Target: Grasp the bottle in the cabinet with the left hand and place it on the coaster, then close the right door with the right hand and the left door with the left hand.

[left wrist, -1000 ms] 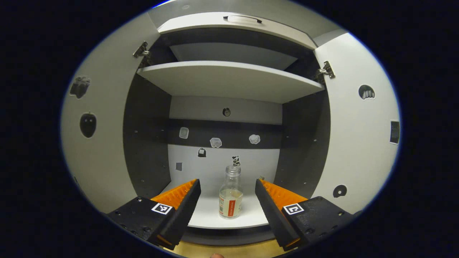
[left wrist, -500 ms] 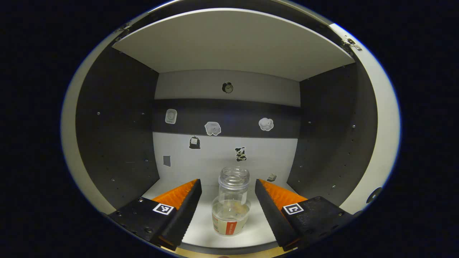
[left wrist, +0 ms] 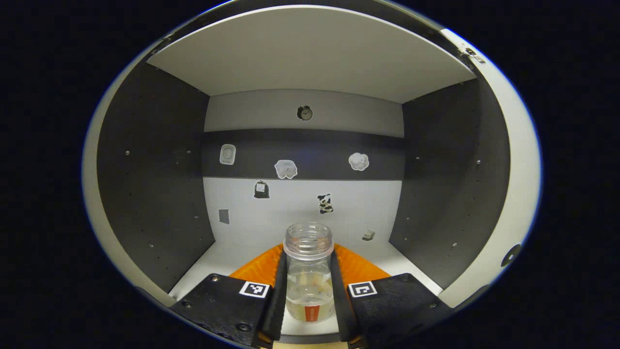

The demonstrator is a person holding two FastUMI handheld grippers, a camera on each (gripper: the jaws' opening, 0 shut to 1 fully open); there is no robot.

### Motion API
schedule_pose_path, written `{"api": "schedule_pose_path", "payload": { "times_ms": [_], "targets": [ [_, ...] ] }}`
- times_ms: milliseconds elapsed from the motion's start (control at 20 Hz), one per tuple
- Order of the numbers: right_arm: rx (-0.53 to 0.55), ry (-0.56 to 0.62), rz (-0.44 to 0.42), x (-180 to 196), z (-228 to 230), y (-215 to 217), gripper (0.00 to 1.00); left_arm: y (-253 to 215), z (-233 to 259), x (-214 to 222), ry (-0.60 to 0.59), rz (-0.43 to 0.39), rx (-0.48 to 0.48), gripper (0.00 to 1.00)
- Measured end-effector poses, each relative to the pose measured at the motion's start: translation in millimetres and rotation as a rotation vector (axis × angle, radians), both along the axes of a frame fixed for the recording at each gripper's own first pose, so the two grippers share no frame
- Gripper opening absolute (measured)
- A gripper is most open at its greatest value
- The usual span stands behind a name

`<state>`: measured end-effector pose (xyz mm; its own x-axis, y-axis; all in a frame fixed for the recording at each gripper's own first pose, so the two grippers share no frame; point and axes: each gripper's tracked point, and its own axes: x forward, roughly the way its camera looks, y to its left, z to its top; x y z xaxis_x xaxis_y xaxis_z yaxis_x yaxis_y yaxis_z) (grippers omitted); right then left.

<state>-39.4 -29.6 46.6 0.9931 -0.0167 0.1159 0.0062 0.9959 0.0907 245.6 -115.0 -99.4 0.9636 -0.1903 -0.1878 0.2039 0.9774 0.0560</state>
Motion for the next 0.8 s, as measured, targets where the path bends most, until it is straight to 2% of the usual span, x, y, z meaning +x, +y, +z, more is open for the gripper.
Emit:
{"api": "schedule_pose_path", "payload": {
  "times_ms": [300, 350, 400, 450, 500, 600, 650, 700, 800],
  "targets": [
    [-0.010, -0.006, 0.084, 8, 1, 5, 0.98, 27, 7, -82, -0.033, 0.022, 0.020, 0.43],
    [-0.012, -0.011, 0.105, 8, 3, 5, 0.93, 30, 6, -97, -0.028, 0.032, 0.006, 0.45],
    [-0.011, -0.017, 0.130, 8, 3, 5, 0.98, 35, 4, -111, -0.022, 0.048, -0.005, 0.45],
    [-0.012, -0.023, 0.160, 7, 5, 5, 0.98, 40, 4, -124, -0.022, 0.069, -0.014, 0.47],
    [-0.013, -0.031, 0.186, 6, 7, 5, 0.94, 46, 6, -137, -0.033, 0.092, -0.020, 0.42],
    [-0.019, -0.033, 0.230, 5, 9, 2, 0.98, 55, 5, -161, -0.042, 0.138, -0.022, 0.48],
    [-0.014, -0.041, 0.246, 2, 12, 0, 0.98, 58, 3, -173, -0.042, 0.156, -0.021, 0.45],
    [-0.007, -0.048, 0.260, 0, 15, 0, 0.94, 60, 2, -184, -0.046, 0.169, -0.021, 0.45],
    [-0.001, -0.070, 0.287, -5, 21, -1, 0.98, 66, -2, -207, -0.058, 0.196, -0.016, 0.43]
  ]
}}
